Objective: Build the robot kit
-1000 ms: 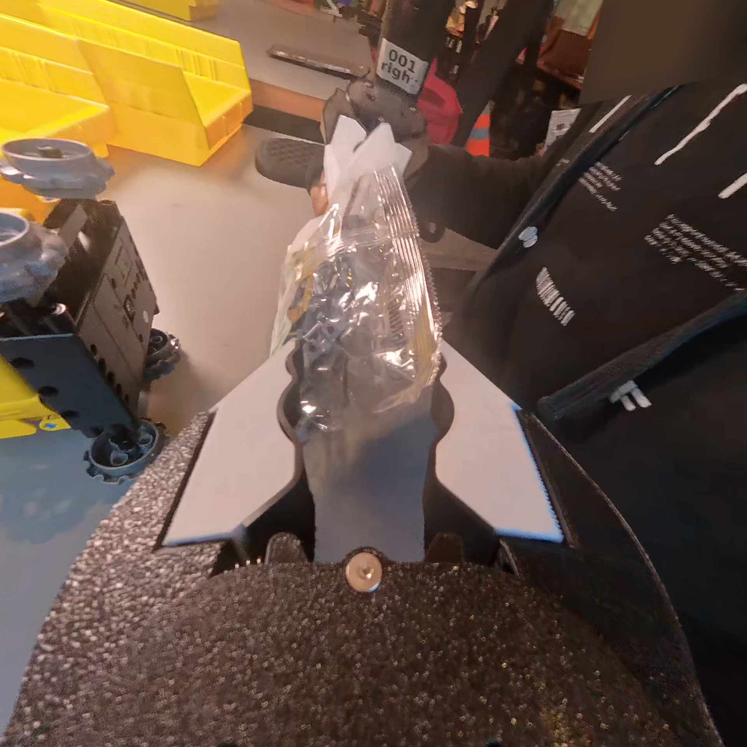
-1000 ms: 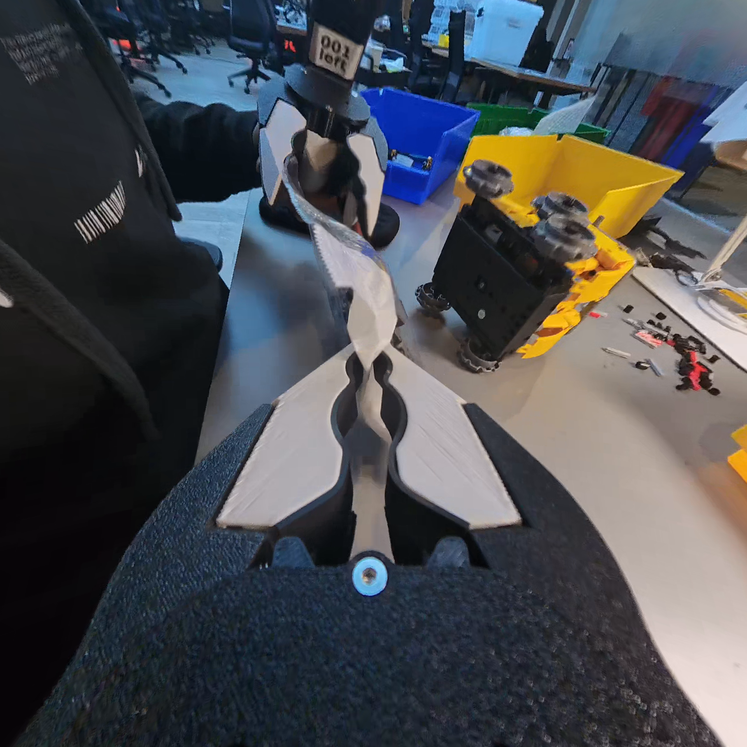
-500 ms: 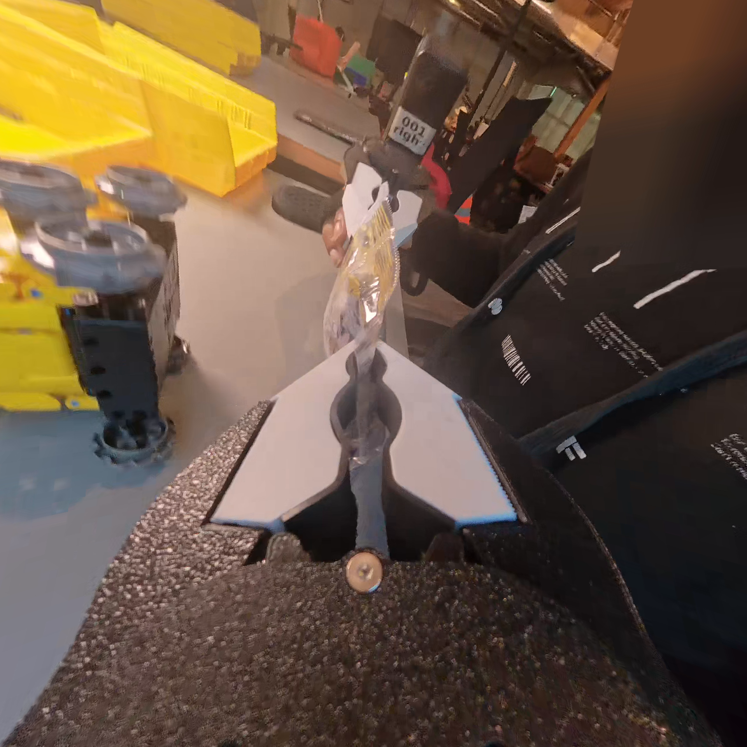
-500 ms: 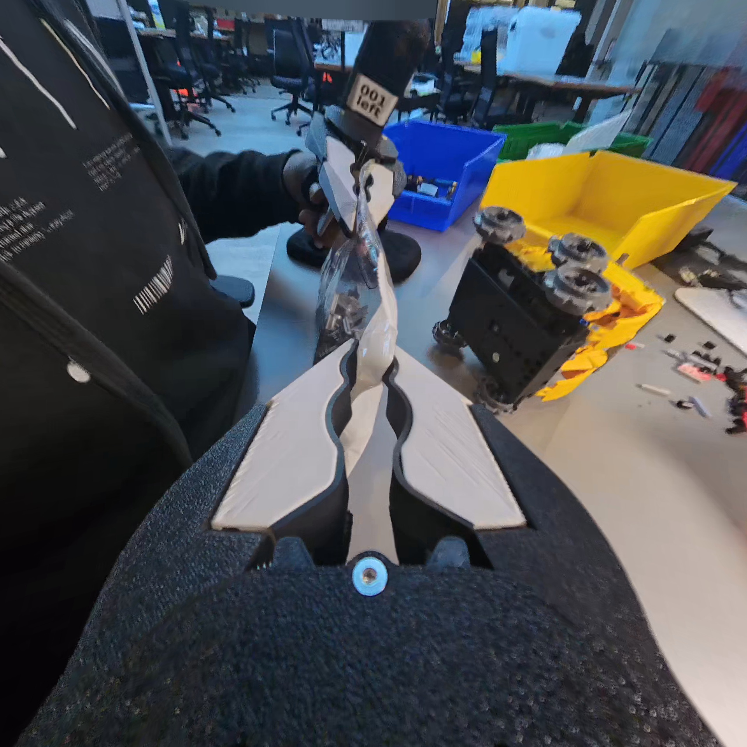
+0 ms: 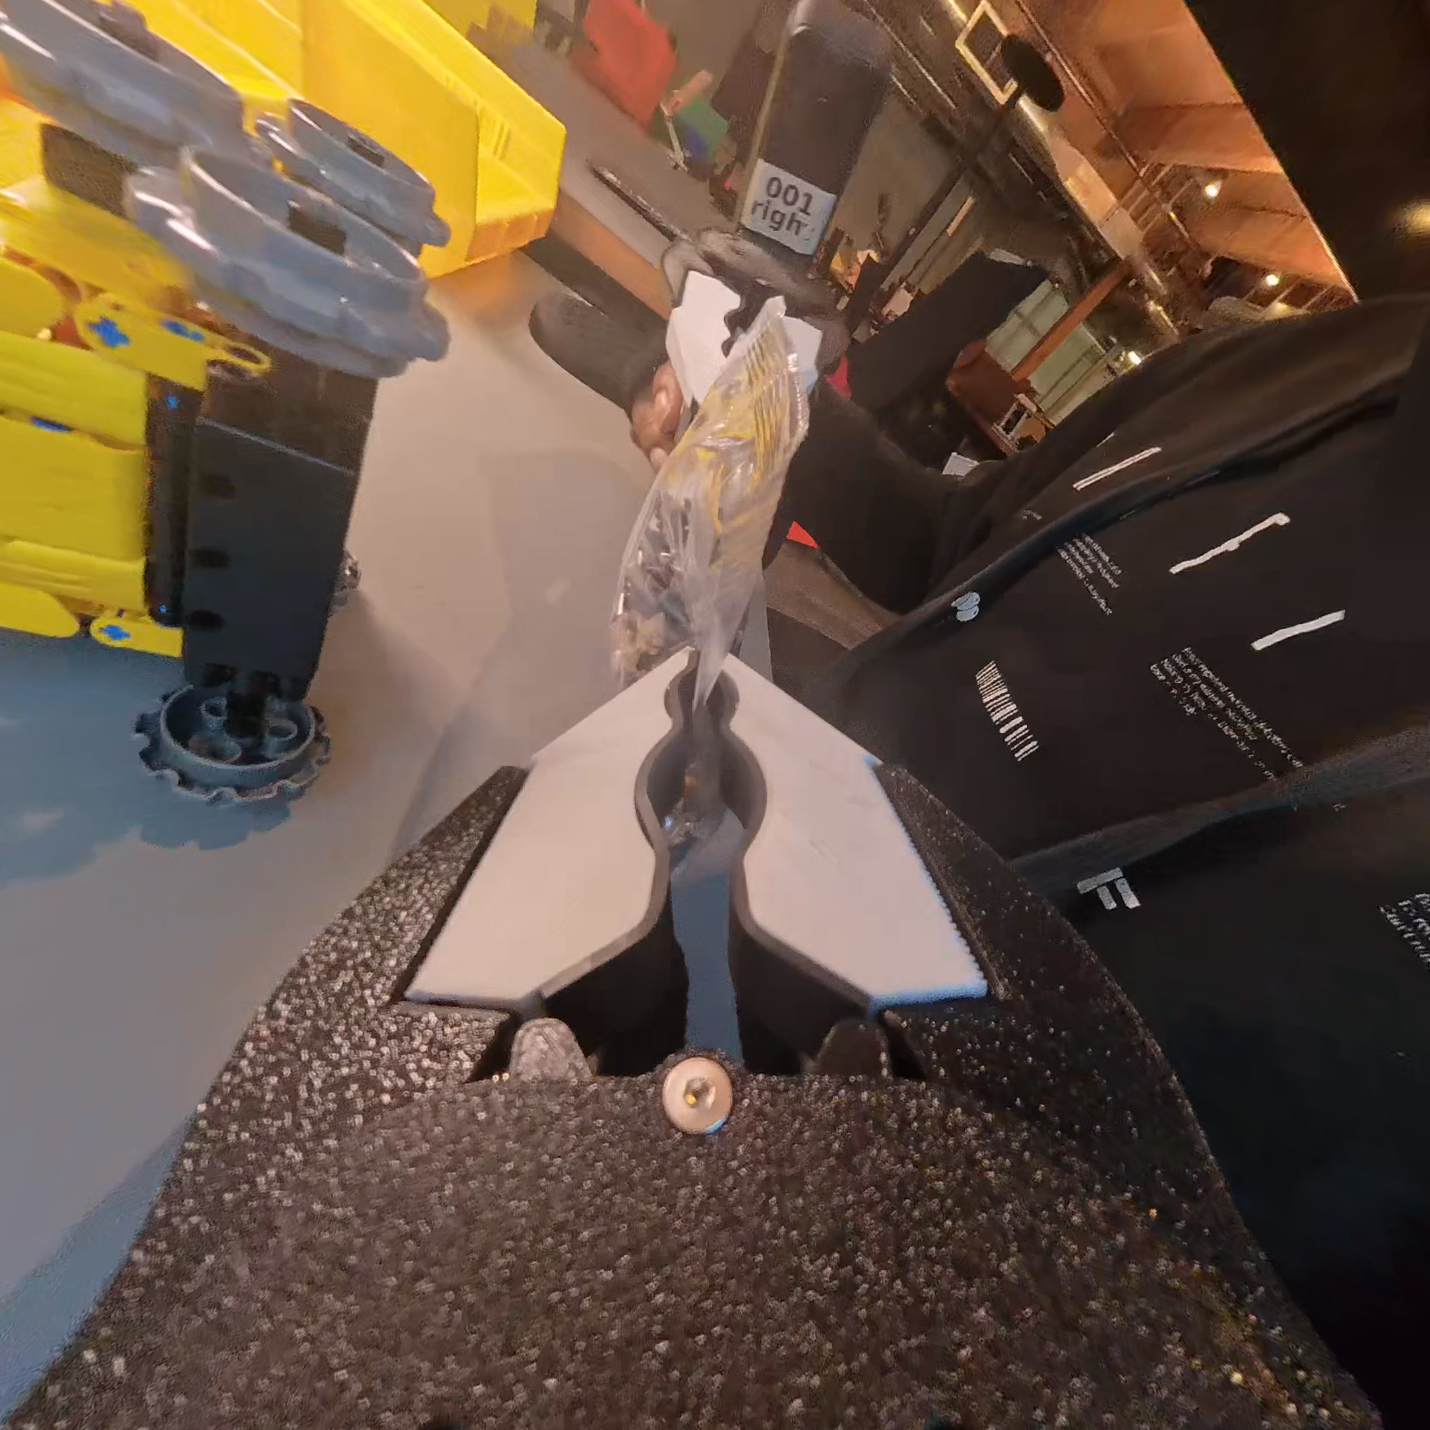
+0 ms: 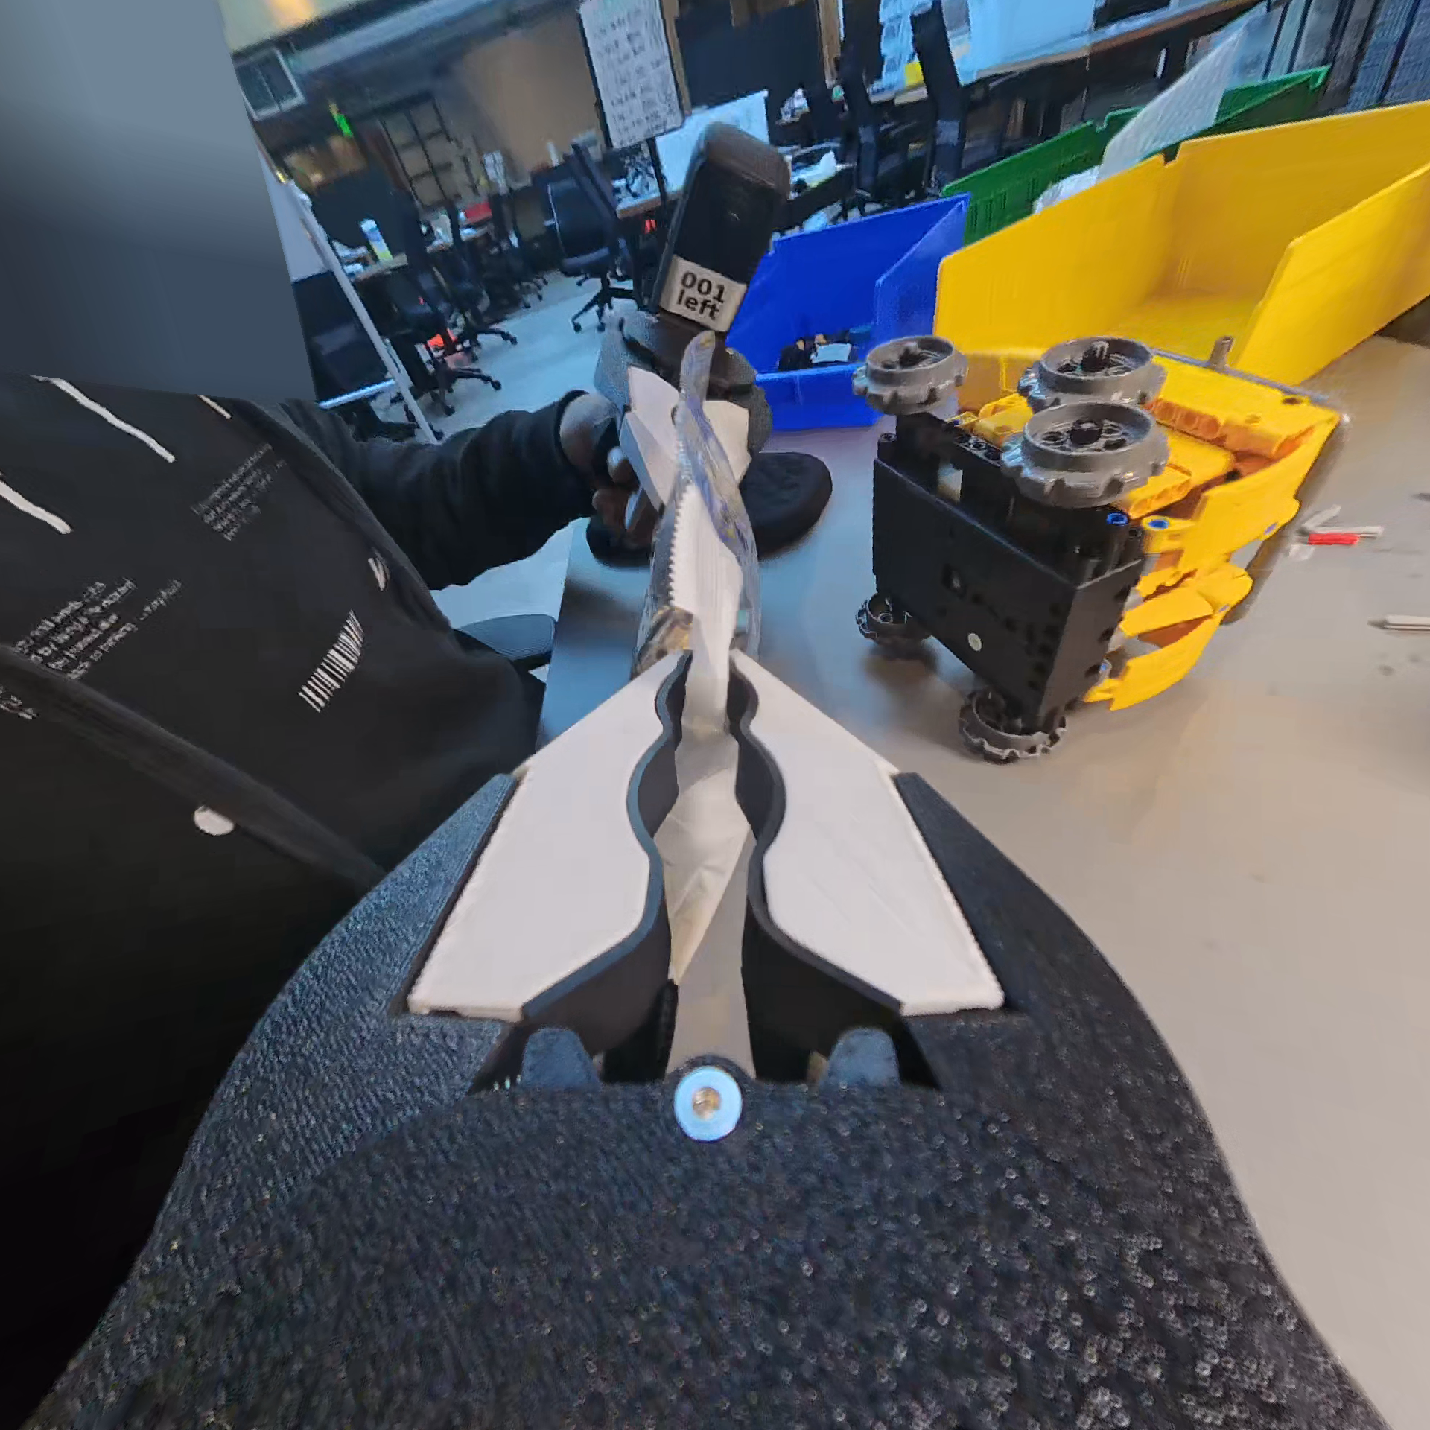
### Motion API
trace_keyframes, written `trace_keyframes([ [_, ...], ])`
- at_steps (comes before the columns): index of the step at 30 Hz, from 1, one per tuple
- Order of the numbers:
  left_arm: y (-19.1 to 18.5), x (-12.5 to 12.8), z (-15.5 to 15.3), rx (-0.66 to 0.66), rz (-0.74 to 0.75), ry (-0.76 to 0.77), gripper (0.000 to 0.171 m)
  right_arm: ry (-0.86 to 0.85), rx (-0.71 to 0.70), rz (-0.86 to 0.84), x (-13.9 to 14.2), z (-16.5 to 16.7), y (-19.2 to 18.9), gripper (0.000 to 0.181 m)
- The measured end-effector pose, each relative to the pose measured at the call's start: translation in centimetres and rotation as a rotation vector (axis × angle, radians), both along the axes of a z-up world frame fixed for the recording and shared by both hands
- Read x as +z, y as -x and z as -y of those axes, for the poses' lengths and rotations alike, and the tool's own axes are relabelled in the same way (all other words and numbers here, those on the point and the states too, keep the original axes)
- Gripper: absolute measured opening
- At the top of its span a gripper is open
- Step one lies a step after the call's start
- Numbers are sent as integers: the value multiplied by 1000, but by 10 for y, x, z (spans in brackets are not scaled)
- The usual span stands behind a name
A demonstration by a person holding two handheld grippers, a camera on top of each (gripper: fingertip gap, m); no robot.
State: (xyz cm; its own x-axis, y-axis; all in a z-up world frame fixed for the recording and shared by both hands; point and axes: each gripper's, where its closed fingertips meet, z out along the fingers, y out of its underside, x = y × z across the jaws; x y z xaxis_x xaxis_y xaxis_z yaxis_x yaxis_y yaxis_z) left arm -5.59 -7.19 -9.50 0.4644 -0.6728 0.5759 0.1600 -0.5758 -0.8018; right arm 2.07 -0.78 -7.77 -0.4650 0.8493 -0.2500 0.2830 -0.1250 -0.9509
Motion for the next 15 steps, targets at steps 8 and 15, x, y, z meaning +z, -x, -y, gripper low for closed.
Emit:
trace_keyframes([
  [8,8,-15,4,6,-132,-39,17,-17,-39,7,-19,2,5,25],
  [15,21,34,3,13,-185,-294,27,-51,50,-50,-1,15,10,1],
])
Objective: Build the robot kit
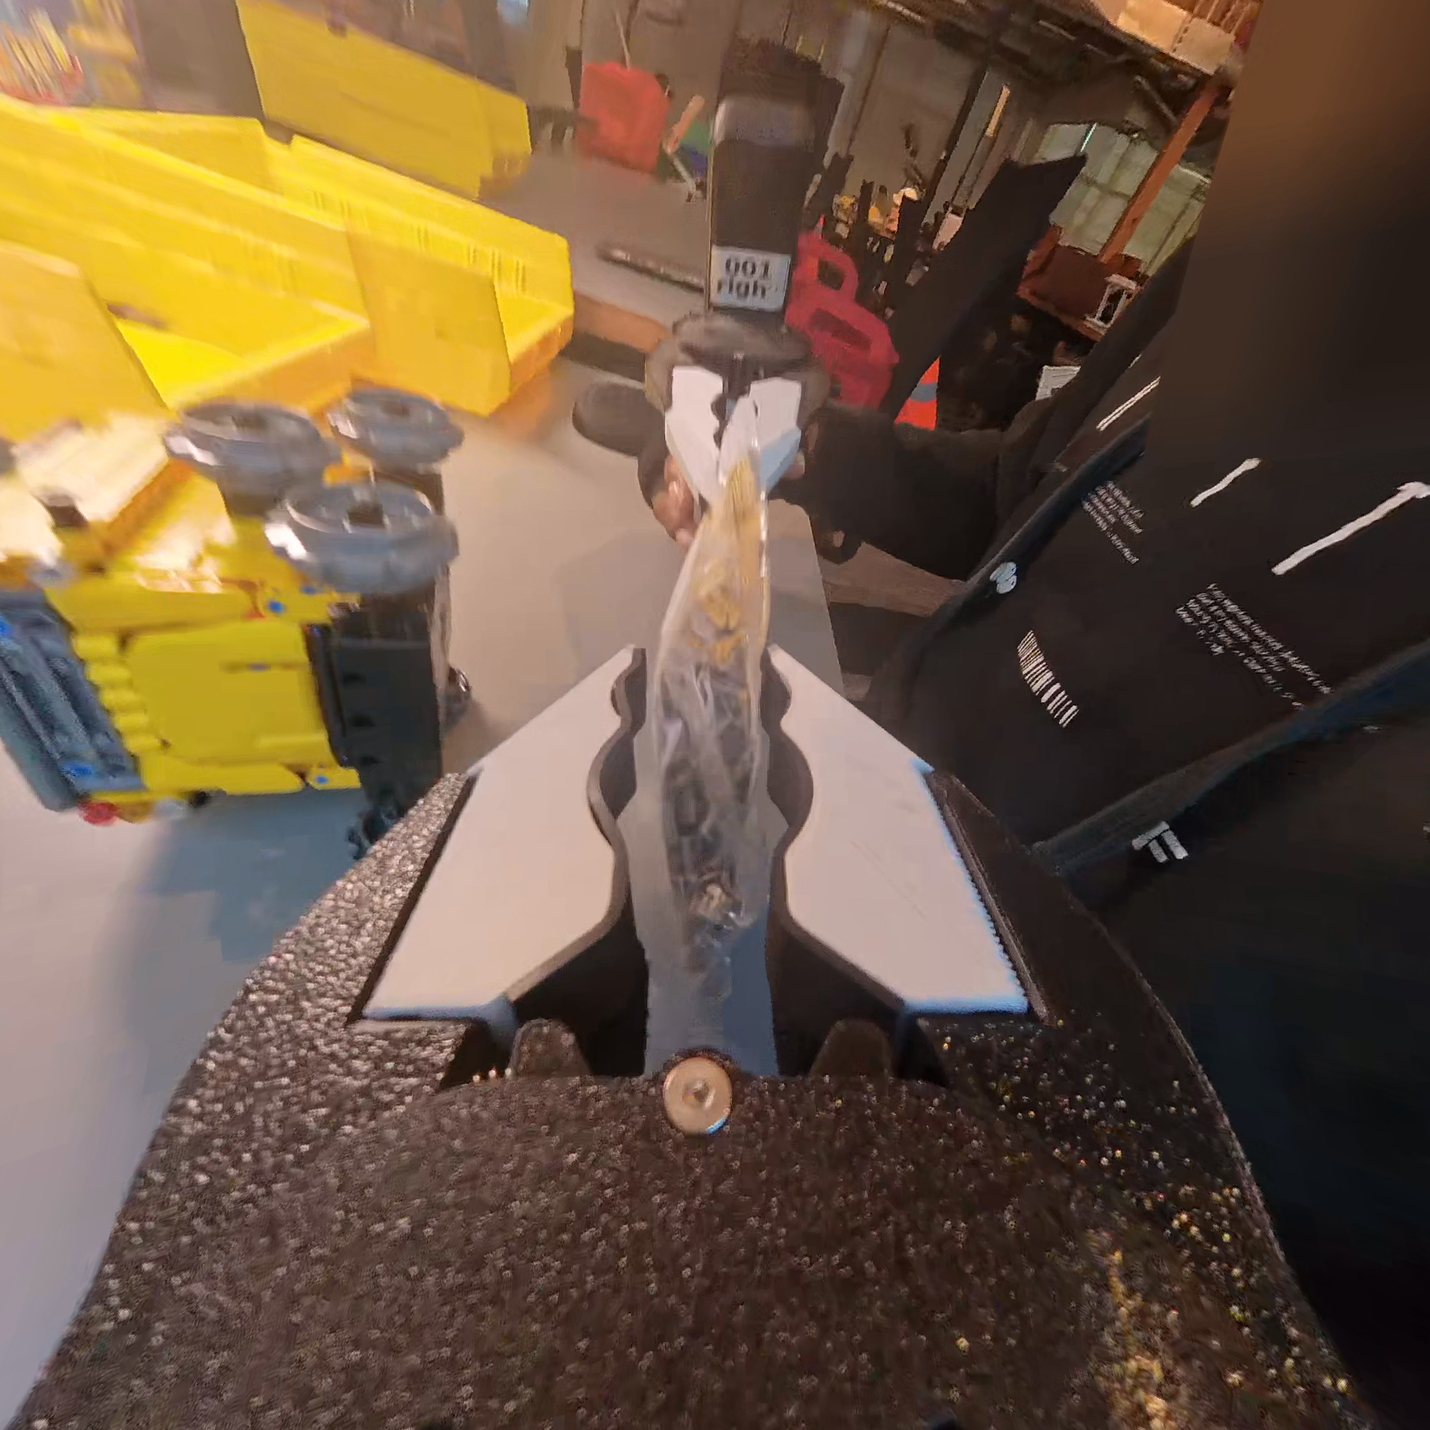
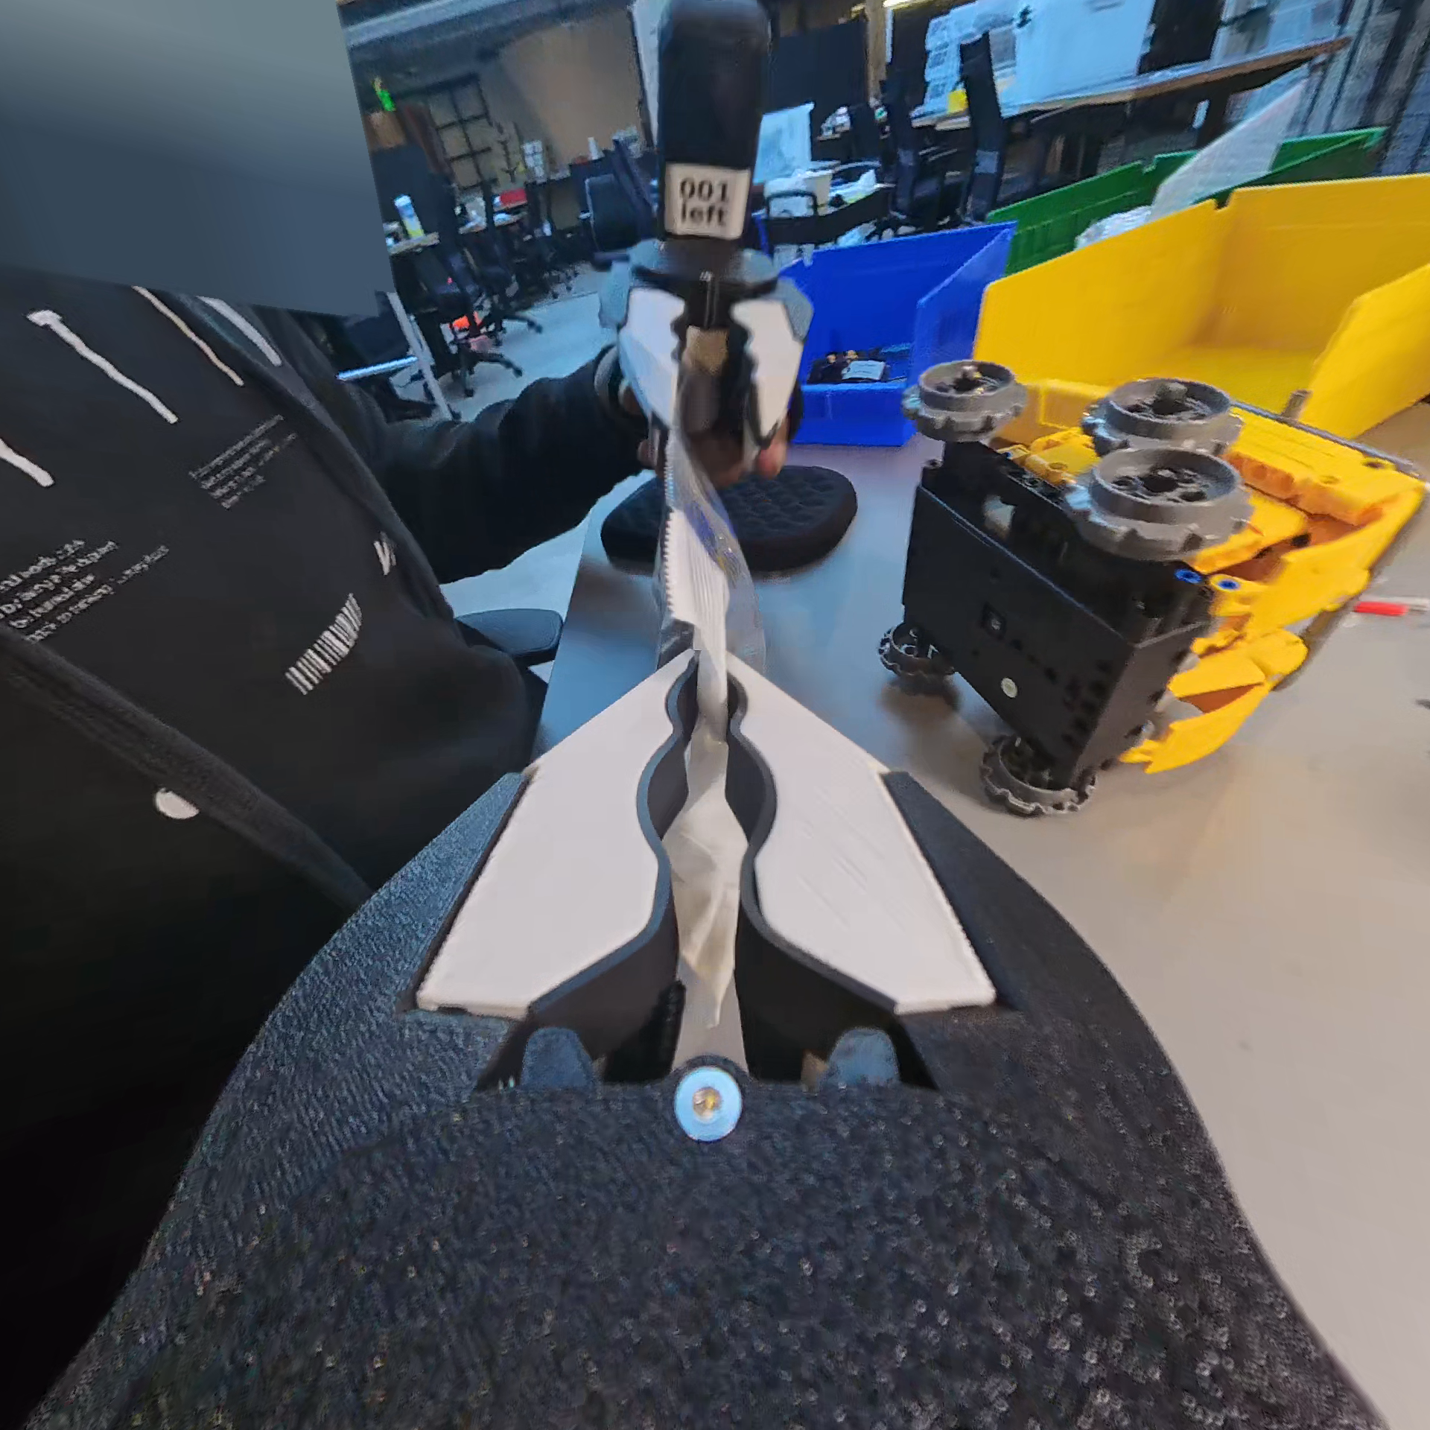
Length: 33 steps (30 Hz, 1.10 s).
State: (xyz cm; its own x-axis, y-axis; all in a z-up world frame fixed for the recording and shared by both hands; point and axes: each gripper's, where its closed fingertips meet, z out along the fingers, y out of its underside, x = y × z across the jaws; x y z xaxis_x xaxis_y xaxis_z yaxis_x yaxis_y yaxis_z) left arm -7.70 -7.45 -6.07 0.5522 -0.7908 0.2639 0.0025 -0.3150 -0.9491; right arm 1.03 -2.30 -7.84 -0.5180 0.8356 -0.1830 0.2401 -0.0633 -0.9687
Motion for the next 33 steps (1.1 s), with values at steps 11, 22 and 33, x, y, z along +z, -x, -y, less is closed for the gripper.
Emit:
trace_keyframes([
  [11,-48,11,-14,-123,-403,71,19,-36,75,146,4,35,33,0],
  [22,-54,31,-20,-192,-214,73,0,-146,51,-2,28,25,21,44],
  [33,-14,61,-12,-49,160,-83,0,-133,-42,-139,38,-3,-7,0],
])
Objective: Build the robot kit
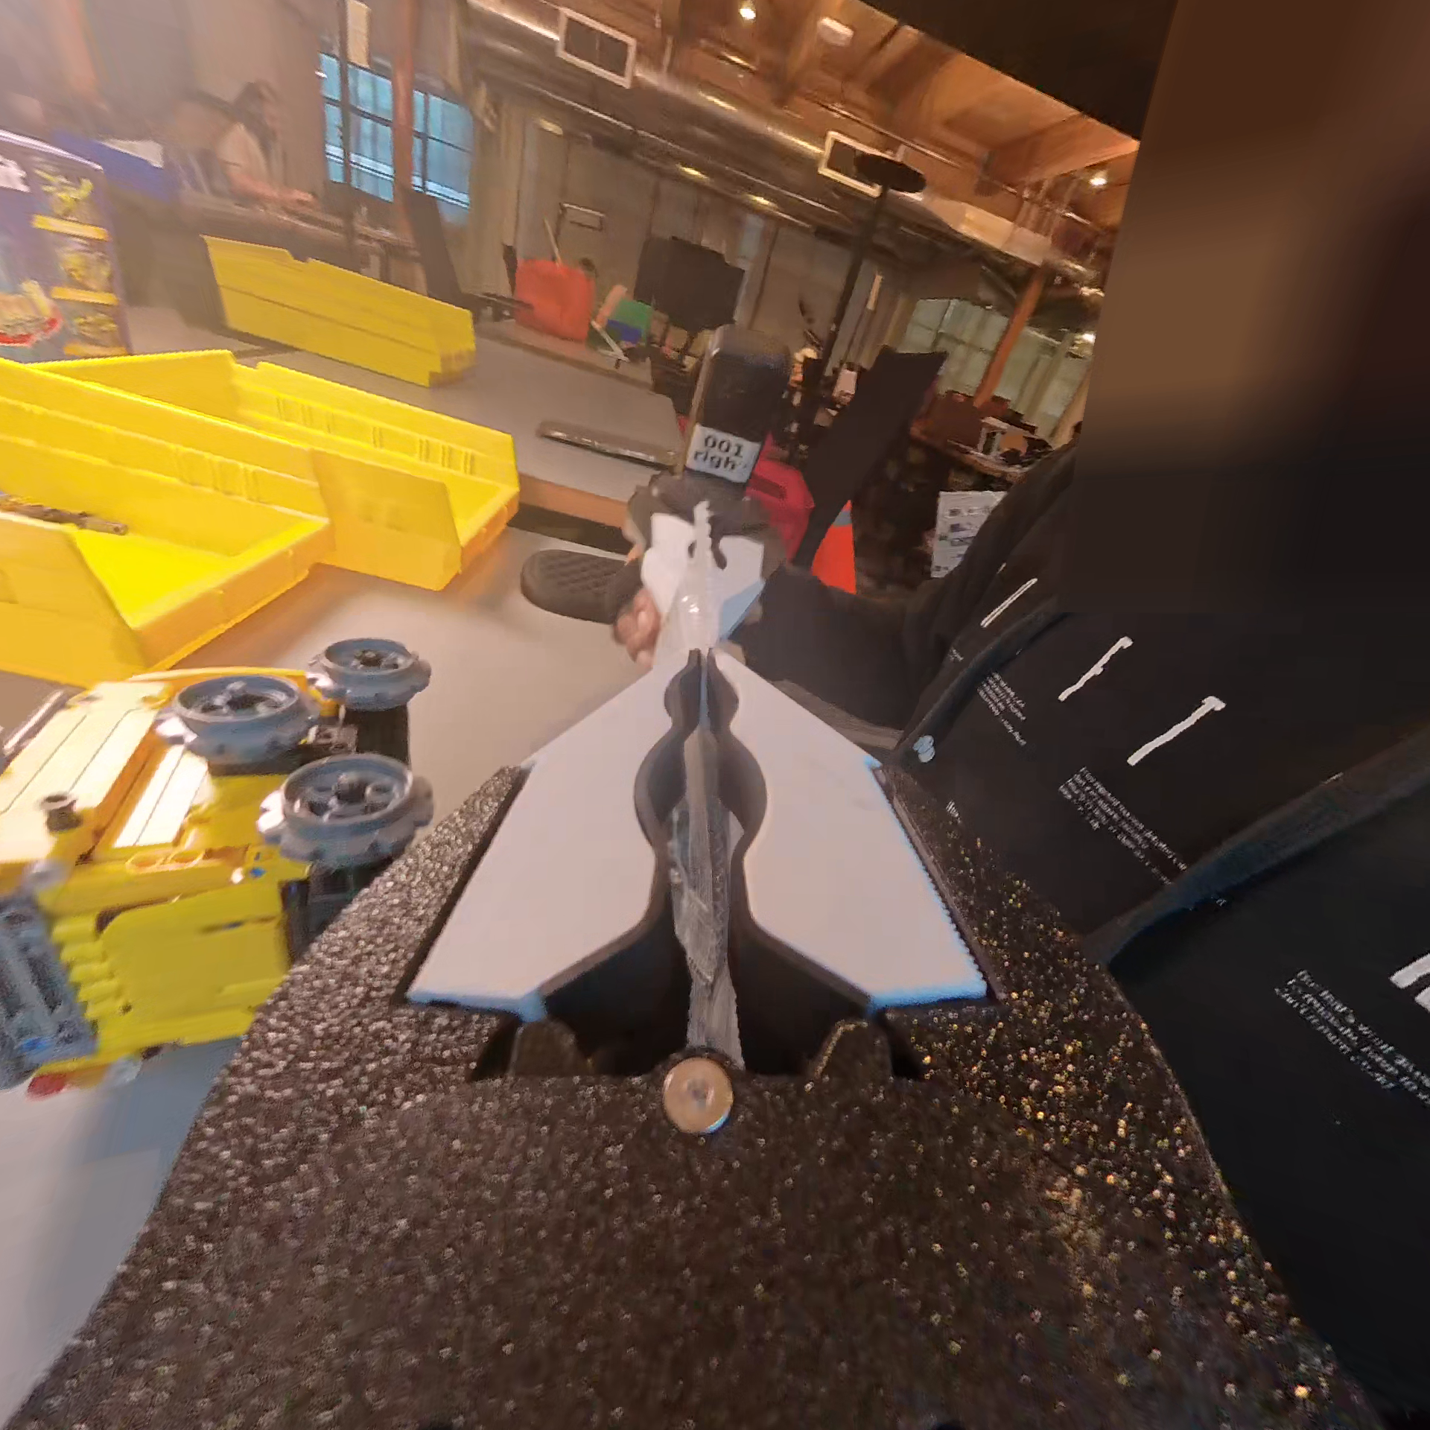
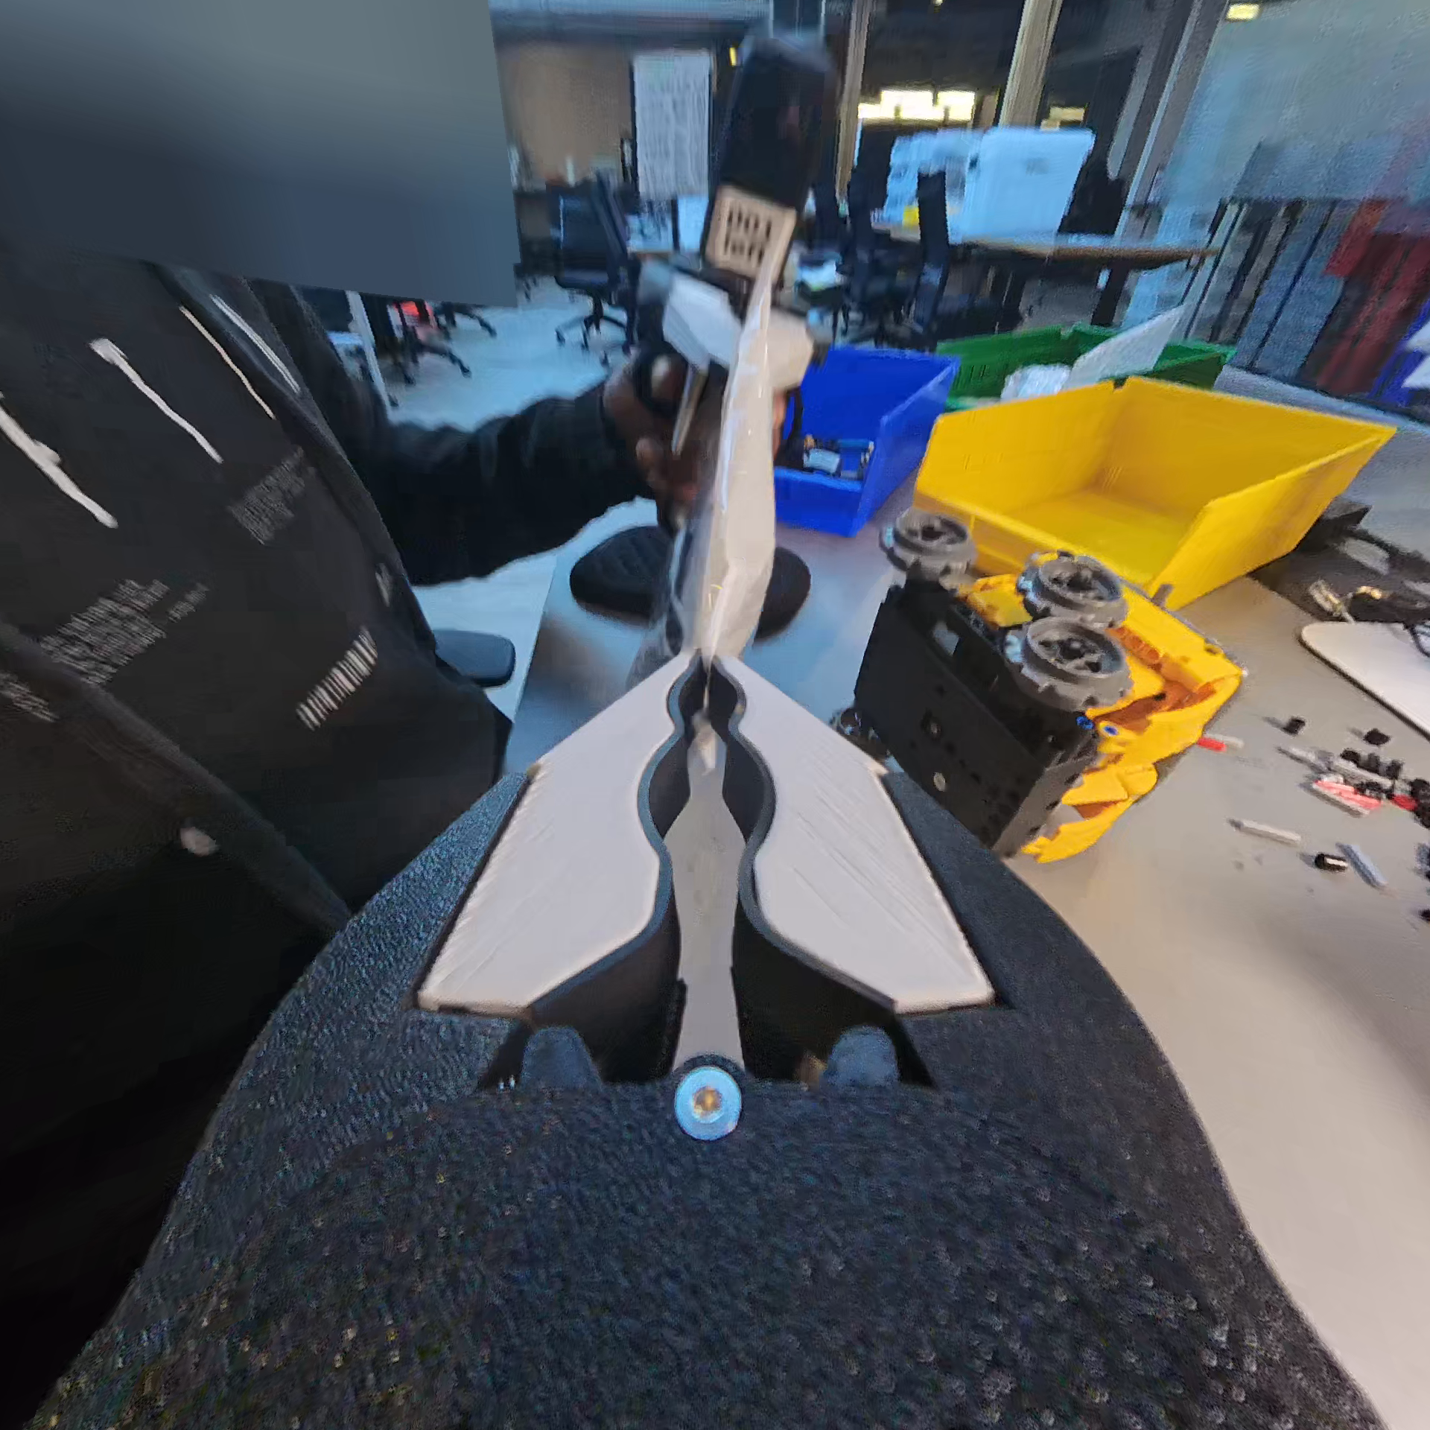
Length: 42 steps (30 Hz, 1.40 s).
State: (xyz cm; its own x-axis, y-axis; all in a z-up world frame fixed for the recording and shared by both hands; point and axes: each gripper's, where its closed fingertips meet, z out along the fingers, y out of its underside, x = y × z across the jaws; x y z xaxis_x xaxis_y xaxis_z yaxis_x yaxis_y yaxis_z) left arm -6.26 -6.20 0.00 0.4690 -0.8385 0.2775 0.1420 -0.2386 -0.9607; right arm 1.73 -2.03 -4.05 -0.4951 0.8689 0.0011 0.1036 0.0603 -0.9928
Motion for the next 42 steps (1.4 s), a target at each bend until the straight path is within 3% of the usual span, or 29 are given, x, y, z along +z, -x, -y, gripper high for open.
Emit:
trace_keyframes([
  [2,-4,-11,7,12,-16,4,0,26,11,-28,11,-3,-9,0],
  [8,-11,-29,28,-14,33,16,0,22,118,71,-3,7,-14,8],
  [10,-5,-31,33,17,9,-1,0,6,69,25,9,-11,-7,27],
  [12,3,-33,34,59,-3,-6,0,4,-21,0,23,-38,8,30],
  [14,13,-35,35,99,-5,-7,0,-124,-104,35,19,-55,31,34],
  [16,20,-34,37,119,6,-15,0,-312,-174,112,3,-68,58,50],
  [18,25,-32,40,134,16,-31,0,-376,-169,186,-12,-75,80,59],
  [23,33,-32,49,159,19,-66,0,-328,-69,298,-34,-79,100,39],
  [30,47,-39,50,202,41,-52,0,-382,-218,323,-29,-103,76,37],
  [41,47,-37,26,233,57,-71,0,-375,-570,333,-15,-179,-20,37],
  [42,48,-35,24,241,65,-73,0,-367,-580,326,-15,-183,-28,24],
])
